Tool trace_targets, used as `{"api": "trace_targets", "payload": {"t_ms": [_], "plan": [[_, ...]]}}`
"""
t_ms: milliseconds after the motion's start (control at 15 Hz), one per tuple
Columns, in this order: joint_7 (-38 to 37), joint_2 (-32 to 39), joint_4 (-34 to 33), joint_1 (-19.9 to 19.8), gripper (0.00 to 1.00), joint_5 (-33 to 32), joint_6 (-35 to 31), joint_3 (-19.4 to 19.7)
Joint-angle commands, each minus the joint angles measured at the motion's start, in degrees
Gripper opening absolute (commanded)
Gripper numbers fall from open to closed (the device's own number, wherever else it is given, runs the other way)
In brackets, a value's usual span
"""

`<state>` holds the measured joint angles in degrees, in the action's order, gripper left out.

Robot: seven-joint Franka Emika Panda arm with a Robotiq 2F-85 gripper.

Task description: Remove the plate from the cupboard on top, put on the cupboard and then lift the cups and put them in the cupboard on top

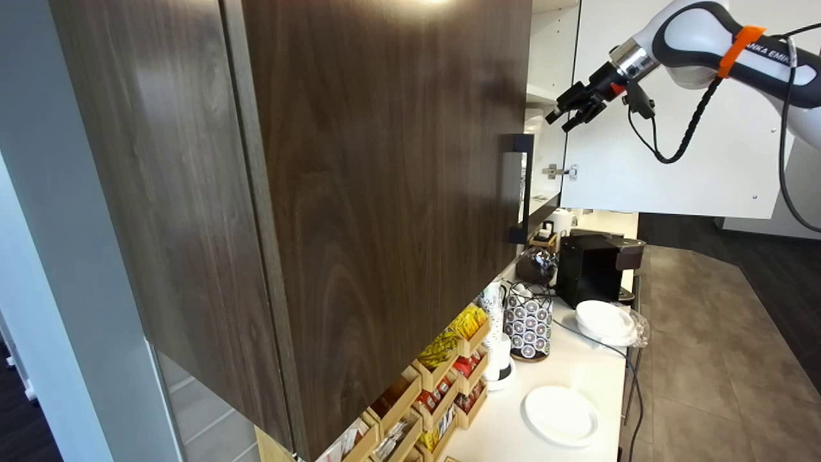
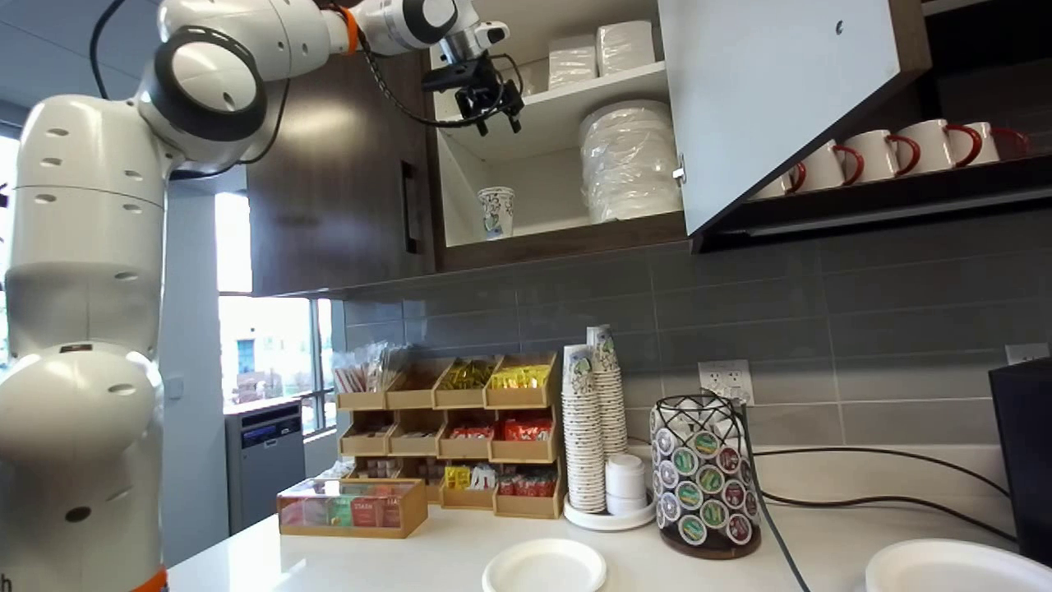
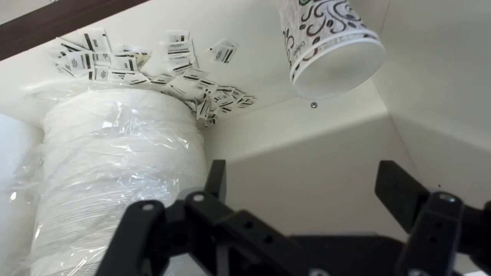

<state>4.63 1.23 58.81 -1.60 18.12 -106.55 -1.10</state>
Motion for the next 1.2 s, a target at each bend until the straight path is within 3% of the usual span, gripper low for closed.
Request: {"api": "trace_targets", "payload": {"t_ms": [0,600,667,733,1133], "plan": [[7.8,-10.6,13.8,-1.3,1.0,3.4,1.3,1.3],[17.9,-26.9,35.5,-1.1,1.0,2.0,0.8,3.8],[17.7,-27.9,36.7,1.2,1.0,0.9,0.7,5.4],[15.7,-23.5,30.6,1.4,1.0,0.3,1.4,5.2],[15.8,-23.7,30.8,2.3,1.0,0.3,1.4,5.8]]}}
